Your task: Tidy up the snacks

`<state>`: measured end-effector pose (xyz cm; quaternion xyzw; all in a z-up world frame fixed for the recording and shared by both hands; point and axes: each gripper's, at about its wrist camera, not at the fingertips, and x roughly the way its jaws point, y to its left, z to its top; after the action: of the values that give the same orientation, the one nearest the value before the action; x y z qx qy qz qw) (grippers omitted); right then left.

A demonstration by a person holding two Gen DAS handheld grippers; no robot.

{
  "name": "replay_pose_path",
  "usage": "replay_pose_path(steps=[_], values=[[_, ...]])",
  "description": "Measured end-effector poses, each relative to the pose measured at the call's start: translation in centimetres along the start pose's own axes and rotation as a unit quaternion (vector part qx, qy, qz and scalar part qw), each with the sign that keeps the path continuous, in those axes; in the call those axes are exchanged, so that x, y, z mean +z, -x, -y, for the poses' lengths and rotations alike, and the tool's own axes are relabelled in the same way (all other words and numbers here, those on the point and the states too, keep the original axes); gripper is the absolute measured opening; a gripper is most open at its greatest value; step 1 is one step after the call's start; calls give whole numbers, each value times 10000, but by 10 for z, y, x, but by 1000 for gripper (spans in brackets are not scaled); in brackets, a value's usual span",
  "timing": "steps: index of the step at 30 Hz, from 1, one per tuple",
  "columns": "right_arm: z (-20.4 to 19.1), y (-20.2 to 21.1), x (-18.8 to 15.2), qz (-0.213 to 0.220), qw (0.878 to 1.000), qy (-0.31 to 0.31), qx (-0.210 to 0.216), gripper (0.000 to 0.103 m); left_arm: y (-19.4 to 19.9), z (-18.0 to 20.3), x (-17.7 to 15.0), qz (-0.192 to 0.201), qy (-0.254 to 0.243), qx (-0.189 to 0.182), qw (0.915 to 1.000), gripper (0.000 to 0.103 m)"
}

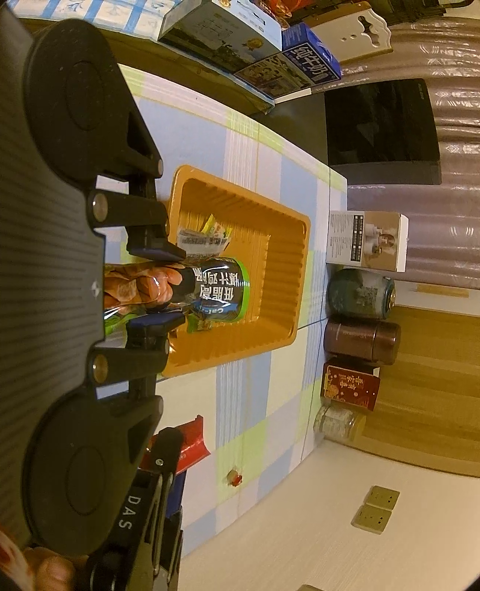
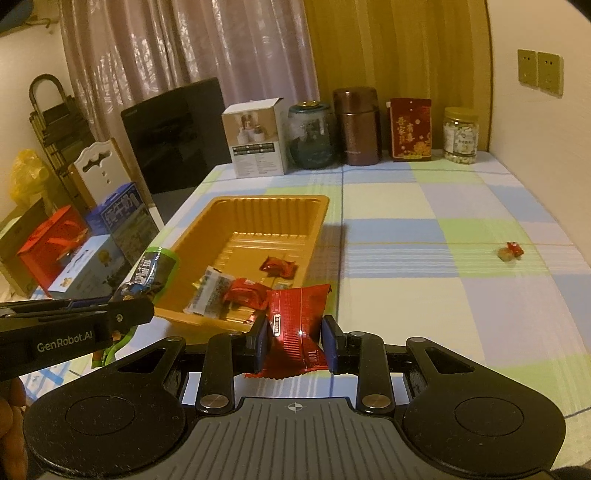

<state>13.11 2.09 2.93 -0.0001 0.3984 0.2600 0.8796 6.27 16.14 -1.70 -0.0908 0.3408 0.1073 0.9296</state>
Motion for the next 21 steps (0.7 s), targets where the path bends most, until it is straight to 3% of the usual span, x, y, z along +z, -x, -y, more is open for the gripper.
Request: replay_pose_path(steps=[21], values=[[-26, -64, 50, -80, 9994, -18, 329, 31, -50, -34, 41, -98, -122, -52, 9999, 26]])
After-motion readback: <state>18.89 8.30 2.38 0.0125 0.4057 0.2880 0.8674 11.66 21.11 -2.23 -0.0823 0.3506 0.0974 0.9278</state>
